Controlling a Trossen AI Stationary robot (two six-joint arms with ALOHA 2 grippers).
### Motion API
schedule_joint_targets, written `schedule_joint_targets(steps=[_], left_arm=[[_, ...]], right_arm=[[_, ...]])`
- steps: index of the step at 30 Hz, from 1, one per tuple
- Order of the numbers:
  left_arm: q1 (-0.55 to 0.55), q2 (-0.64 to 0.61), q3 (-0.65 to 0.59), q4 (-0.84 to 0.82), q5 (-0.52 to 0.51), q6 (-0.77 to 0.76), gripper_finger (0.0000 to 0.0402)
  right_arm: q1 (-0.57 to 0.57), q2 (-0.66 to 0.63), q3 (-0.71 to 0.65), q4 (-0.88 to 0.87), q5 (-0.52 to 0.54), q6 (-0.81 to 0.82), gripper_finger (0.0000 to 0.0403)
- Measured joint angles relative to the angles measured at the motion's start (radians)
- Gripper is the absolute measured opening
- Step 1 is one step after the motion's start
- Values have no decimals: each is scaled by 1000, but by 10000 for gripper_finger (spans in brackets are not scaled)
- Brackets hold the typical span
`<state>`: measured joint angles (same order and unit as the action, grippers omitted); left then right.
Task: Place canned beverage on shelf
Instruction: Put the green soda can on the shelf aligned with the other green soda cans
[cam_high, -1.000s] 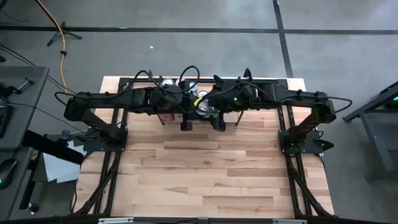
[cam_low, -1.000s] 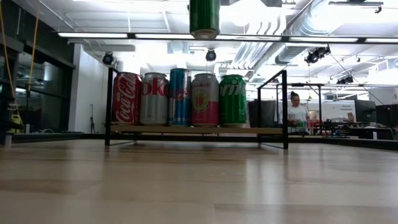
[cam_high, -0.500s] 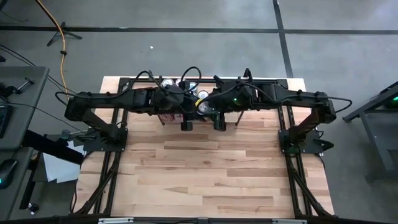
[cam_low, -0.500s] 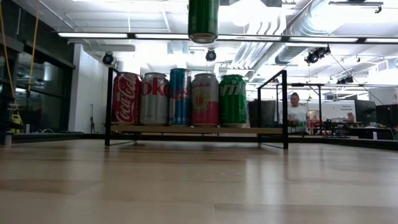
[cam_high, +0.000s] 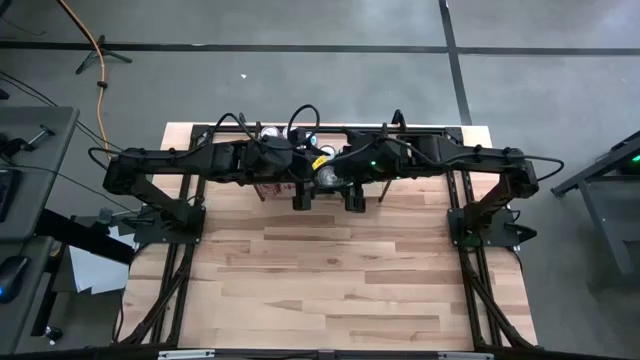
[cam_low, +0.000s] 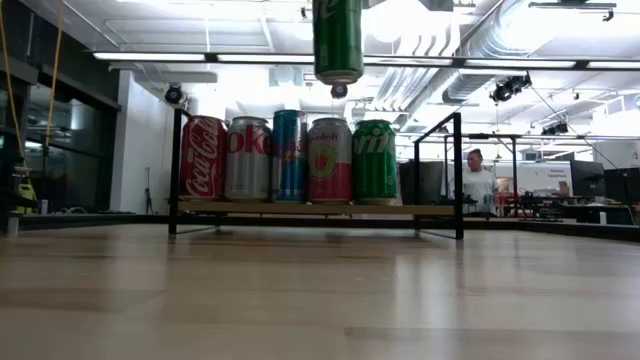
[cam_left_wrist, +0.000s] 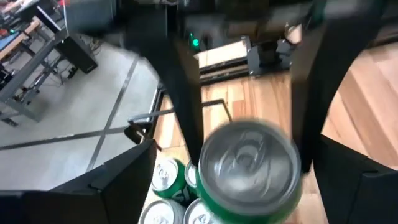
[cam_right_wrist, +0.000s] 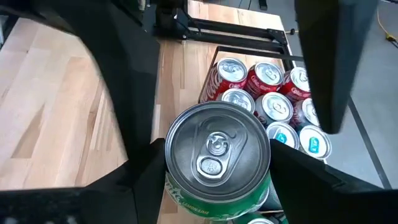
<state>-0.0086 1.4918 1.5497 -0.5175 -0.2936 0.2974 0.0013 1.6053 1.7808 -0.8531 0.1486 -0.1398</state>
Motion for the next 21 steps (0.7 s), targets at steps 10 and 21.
schedule_joint_targets(steps=[10, 21], left_arm=[[0, -57, -1, -85, -4, -48, 333], [11, -289, -137, -116, -18, -317, 335]], right_arm=[[9, -20, 2, -86, -3, 10, 234], [-47, -132, 4, -117, -5, 20, 234]])
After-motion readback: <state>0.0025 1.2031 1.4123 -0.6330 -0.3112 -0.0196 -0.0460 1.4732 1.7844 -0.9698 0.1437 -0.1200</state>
